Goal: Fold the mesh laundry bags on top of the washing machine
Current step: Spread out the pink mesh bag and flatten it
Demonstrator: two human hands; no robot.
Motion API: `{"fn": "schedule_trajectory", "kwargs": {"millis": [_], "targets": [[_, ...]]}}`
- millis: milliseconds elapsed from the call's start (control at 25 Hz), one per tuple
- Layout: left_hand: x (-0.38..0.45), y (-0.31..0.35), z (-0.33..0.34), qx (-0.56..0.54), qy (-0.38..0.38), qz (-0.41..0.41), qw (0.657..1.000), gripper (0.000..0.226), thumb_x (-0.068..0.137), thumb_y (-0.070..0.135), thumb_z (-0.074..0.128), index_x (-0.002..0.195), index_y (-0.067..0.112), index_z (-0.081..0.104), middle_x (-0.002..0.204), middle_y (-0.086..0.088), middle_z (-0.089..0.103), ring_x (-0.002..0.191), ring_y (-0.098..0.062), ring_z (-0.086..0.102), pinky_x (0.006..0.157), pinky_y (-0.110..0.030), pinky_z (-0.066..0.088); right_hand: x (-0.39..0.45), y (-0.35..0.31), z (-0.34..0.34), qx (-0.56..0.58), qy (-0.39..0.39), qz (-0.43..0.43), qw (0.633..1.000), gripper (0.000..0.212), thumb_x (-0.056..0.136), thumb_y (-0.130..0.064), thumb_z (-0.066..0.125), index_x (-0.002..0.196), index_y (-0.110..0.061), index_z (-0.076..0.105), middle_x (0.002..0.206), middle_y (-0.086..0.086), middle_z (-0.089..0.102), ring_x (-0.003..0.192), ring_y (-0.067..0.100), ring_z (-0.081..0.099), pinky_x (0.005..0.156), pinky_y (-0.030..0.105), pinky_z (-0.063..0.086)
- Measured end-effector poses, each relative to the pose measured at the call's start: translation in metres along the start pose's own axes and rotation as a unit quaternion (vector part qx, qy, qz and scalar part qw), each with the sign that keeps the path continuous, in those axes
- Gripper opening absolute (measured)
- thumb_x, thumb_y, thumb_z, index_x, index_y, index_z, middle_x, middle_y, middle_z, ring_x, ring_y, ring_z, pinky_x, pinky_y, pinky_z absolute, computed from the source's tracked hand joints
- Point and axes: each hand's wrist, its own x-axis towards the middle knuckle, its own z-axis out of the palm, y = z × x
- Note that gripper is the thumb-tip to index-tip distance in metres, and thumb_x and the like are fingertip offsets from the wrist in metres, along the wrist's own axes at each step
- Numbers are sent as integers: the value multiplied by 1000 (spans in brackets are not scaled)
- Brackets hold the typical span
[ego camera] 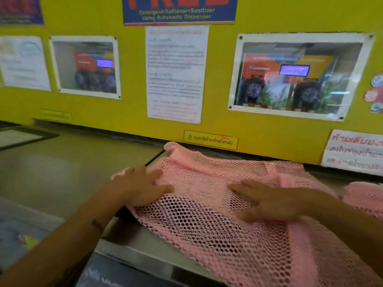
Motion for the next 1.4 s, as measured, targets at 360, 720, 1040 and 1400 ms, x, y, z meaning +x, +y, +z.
{"fn": "schedule_trajectory", "kwargs": {"millis": [360,720,1040,1400], "targets": [[-42,-27,-9,-66,72,-47,994,68,78,69,51,135,34,45,139,-12,49,125,-32,46,106,-44,38,25,-62,-12,16,125,-154,980,72,92,-64,36,154,-37,13,163,-11,11,148,8,9,119,34,10],[-61,-15,-57,-126,223,-1,967,24,88,43,50,81,31,69,87,8,68,84,-15,59,86,-38,44,56,-95,-73,38,281,-136,949,26,91,-30,58,117,-29,61,111,-6,62,104,17,59,83,35,49],[-34,4,-15,-126,87,-17,988,44,71,57,58,93,19,58,102,-4,57,95,-26,59,83,-40,52,188,-141,-116,8,318,-67,946,22,85,-12,52,102,-7,64,102,12,65,89,30,62,66,34,46],[-46,-7,-33,-182,266,-20,946,13,82,25,54,89,22,43,89,-5,61,82,-29,56,69,-39,45,206,-116,-143,412,296,-82,858,26,81,3,51,91,-15,69,99,7,61,66,16,47,53,27,35]]}}
